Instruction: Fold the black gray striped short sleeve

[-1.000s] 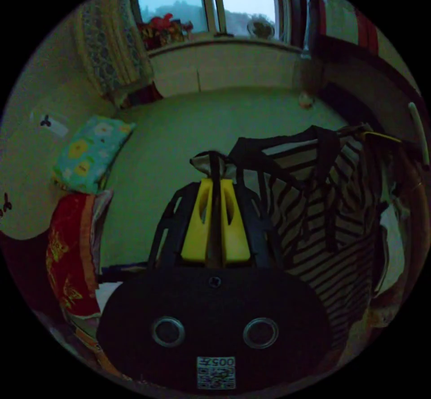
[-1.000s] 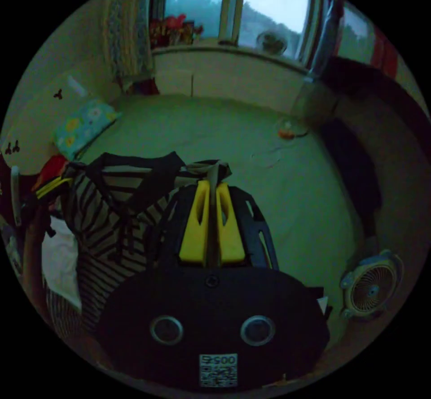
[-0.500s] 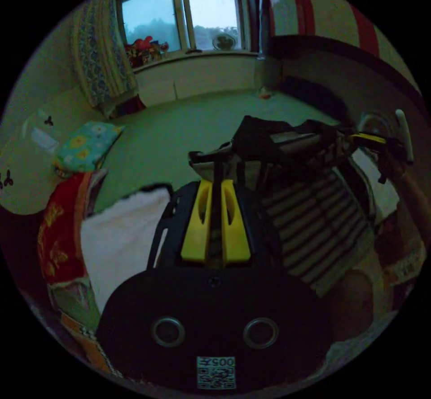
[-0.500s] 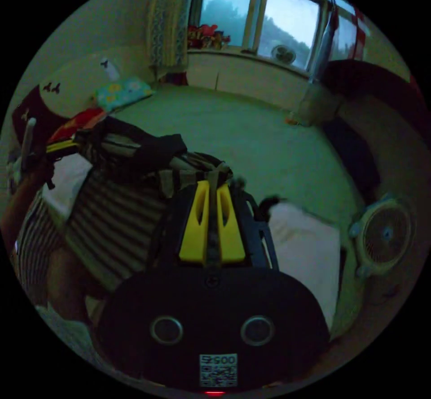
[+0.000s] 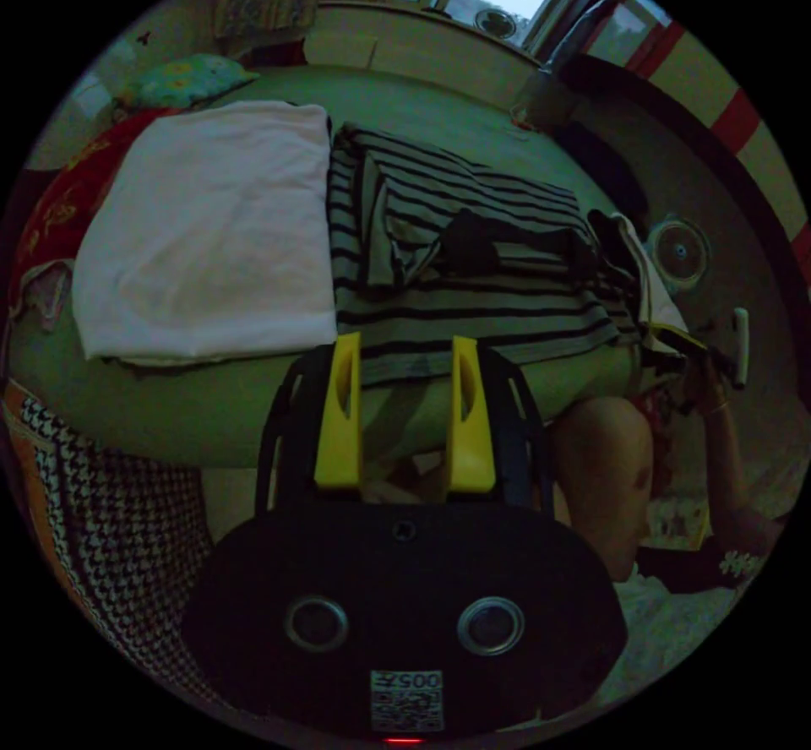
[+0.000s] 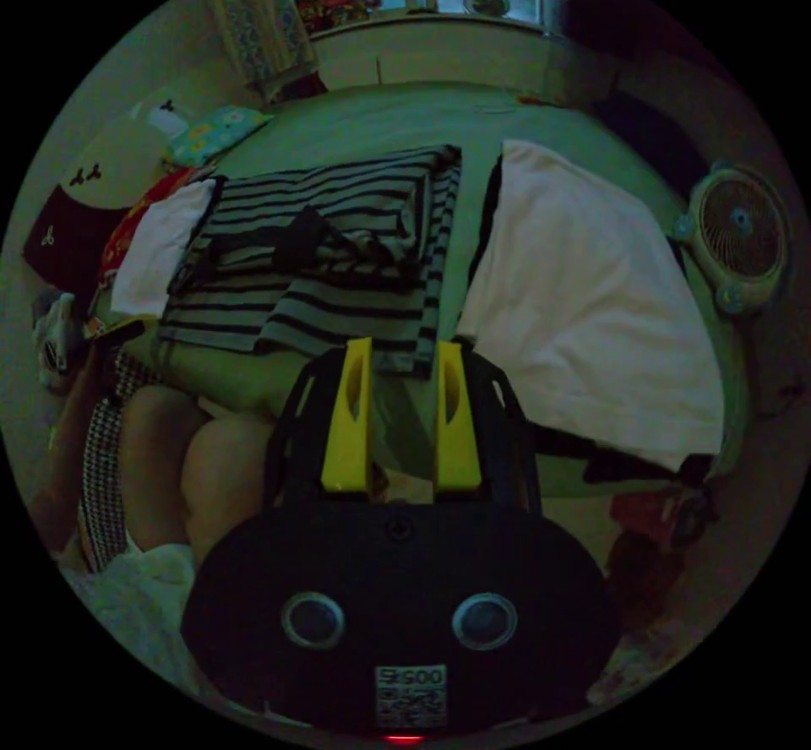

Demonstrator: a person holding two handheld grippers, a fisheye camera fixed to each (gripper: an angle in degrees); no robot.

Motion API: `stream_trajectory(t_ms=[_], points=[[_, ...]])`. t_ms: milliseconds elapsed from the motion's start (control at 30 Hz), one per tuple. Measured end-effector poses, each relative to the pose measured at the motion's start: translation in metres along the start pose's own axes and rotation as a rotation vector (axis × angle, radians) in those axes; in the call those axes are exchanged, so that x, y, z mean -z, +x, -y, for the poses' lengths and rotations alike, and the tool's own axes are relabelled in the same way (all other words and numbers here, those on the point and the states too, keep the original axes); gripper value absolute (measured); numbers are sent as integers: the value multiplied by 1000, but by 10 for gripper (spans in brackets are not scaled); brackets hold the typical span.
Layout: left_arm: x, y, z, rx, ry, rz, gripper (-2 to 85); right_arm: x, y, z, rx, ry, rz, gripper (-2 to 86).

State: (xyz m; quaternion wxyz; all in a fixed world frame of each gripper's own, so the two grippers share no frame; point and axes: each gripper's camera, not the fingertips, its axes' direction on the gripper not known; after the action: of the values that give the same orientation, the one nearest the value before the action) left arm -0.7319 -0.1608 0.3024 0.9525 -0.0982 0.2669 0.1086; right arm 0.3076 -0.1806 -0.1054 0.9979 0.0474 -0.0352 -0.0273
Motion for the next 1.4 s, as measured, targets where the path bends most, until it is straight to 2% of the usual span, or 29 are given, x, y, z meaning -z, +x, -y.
stream_trajectory(t_ms=[133, 200, 300, 333, 400, 567, 667, 800, 967, 1067, 1200, 1267, 1400], points=[[-24, -13, -25, 105, -51, 53, 139, -25, 2, -11, -130, -30, -32, 69], [-26, -15, -36, 125, -26, 83, 131, -24, 2, -19, -176, 4, -62, 23], [-20, -16, -53, 84, -55, 96, 82, -7, 1, -30, -103, -23, -78, -10], [-14, -17, -60, 55, -58, 80, 33, -1, 1, -34, -80, -6, -87, -12], [-3, -20, -74, 51, -38, 53, 26, 14, 3, -50, -39, 20, -84, -14], [-12, -35, -120, 67, -98, -20, 63, -11, 9, -76, -73, -120, -51, -3], [-1, -46, -148, 88, -71, -89, 86, 2, 3, -94, -36, -99, -48, 21], [28, -44, -175, 36, 15, -66, 91, 33, -25, -109, 145, -9, -119, 65], [36, -8, -168, -155, 61, -3, 126, 43, -67, -87, 267, 92, 97, 110], [17, 12, -155, -211, 35, 4, 151, 19, -95, -65, 277, 60, 94, 127], [0, 28, -145, -213, 36, 1, 149, -15, -121, -46, 247, 16, 68, 123], [-13, 32, -143, -181, -28, -17, 137, -27, -124, -45, 196, 1, 25, 110], [-17, 40, -156, -174, -31, -1, 99, -29, -126, -59, 139, 45, -23, 10]])
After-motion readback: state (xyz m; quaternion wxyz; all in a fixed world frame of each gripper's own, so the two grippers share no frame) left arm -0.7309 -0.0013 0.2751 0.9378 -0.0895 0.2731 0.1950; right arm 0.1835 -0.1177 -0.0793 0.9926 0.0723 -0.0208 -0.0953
